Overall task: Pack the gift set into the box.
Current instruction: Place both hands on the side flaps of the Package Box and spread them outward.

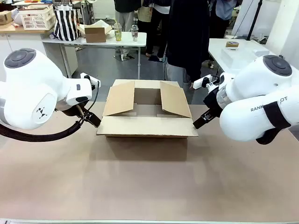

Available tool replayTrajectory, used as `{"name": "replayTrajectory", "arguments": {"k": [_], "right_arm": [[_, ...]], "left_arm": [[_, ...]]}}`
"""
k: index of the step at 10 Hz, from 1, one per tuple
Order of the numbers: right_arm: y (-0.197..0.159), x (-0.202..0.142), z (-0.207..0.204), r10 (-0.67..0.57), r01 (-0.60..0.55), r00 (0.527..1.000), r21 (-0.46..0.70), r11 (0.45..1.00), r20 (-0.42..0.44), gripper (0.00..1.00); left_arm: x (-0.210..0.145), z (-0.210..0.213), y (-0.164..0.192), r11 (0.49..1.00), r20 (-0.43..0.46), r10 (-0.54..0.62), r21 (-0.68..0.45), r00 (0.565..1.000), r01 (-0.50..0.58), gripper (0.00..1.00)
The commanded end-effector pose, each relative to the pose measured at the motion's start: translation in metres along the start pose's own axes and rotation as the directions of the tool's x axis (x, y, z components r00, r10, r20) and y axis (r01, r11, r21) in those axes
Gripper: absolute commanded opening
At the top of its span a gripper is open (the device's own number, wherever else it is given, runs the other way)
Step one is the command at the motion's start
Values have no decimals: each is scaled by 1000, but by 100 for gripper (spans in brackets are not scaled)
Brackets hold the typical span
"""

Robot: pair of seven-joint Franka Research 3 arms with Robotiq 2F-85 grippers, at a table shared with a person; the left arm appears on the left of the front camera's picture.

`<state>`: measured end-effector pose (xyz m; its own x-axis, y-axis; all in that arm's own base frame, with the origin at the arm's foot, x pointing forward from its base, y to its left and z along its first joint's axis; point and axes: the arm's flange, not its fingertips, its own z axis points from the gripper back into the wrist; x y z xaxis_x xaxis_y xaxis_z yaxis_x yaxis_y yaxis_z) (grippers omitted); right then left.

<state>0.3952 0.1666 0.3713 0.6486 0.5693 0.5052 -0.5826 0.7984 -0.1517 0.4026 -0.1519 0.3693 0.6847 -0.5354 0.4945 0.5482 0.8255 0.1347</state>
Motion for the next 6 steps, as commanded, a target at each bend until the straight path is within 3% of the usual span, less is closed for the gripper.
{"name": "replayTrajectory", "arguments": {"k": [1,6], "right_arm": [[0,0,0,1,-1,1000,0,1000,2,100],[0,0,0,1,-1,1000,0,1000,2,100]], "left_arm": [[1,1,1,1000,4,2,2,1000,-2,100],[1,1,1,1000,4,2,2,1000,-2,100]]}}
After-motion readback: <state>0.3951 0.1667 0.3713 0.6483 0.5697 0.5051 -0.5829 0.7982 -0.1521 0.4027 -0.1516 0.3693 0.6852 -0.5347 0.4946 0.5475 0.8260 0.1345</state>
